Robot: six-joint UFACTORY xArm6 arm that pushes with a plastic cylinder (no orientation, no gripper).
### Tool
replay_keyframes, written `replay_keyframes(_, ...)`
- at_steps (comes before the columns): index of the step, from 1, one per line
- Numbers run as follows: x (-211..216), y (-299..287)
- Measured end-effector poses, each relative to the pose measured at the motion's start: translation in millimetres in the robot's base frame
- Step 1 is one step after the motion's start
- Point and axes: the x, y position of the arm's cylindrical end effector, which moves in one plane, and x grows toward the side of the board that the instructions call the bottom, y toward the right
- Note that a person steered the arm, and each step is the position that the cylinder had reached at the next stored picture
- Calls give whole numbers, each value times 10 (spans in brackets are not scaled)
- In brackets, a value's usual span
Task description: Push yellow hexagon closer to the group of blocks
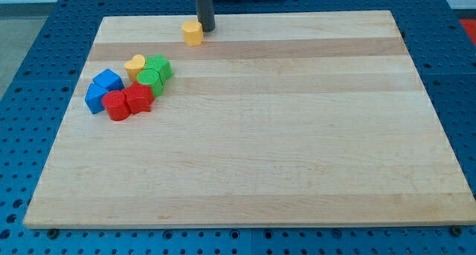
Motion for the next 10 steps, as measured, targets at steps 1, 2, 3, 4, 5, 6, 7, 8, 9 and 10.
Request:
replay_keyframes(1,124,-182)
replay_keyframes(2,258,-354)
replay_keyframes(3,342,-519)
replay_keyframes(4,344,-752)
replay_keyframes(5,344,-913)
replay_keyframes(6,344,-672)
replay_keyframes(7,344,-534)
replay_keyframes(8,434,-526)
replay_keyframes(9,617,-526)
replay_keyframes(10,657,-544)
